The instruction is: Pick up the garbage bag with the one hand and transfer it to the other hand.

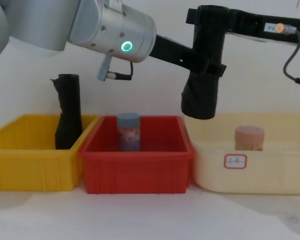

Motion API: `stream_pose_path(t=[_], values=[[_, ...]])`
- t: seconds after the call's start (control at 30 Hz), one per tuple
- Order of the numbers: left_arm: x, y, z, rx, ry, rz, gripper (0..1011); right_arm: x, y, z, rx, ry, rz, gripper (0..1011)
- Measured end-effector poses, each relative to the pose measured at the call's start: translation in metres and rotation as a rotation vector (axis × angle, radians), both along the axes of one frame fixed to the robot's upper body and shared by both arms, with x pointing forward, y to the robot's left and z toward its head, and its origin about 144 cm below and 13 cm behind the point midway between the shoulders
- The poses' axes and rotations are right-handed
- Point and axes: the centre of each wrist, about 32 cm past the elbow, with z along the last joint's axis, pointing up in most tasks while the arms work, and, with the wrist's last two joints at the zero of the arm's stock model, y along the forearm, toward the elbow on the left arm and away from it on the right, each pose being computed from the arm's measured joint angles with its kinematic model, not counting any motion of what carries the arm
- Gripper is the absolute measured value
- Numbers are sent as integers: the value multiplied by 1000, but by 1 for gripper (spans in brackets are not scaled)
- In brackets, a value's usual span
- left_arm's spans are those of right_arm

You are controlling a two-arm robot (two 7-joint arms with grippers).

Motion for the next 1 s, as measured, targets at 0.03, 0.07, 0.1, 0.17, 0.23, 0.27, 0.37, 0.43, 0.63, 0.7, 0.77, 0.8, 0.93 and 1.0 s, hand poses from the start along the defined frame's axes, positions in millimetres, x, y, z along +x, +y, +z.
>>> stream_pose_path(t=[0.03,0.07,0.1,0.17,0.23,0.27,0.37,0.43,0.63,0.7,0.77,0.8,0.93,1.0], values=[[0,-1,0,0,2,-1,486,1,0,-1,1,-2,1,1001],[0,-1,0,0,2,-1,486,1,1,-1,2,-3,1,1001],[0,-1,0,-1,2,-2,486,1,1,-1,2,-3,1,1001],[-1,-3,1,-3,6,-5,486,2,1,-2,4,-6,1,1001],[-2,-4,1,-4,9,-8,486,2,2,-3,5,-9,1,1001],[-2,-4,1,-4,9,-8,486,2,2,-3,6,-11,1,1001],[-3,-6,0,-6,13,-12,486,2,3,-4,7,-16,1,1001],[-4,-8,1,-8,14,-15,486,3,4,-4,5,-20,1,1001],[-6,-11,1,-11,13,-19,486,2,7,-4,-3,-27,0,1001],[-6,-12,1,-12,13,-19,486,2,8,-4,-7,-29,0,1001],[-7,-13,1,-13,12,-20,486,2,9,-4,-9,-32,0,1001],[-7,-13,1,-13,11,-20,486,2,9,-4,-10,-32,0,1001],[-8,-14,1,-14,10,-20,486,2,10,-3,-14,-35,-1,939],[-8,-14,1,-14,9,-20,486,2,10,-3,-14,-36,-1,899]])
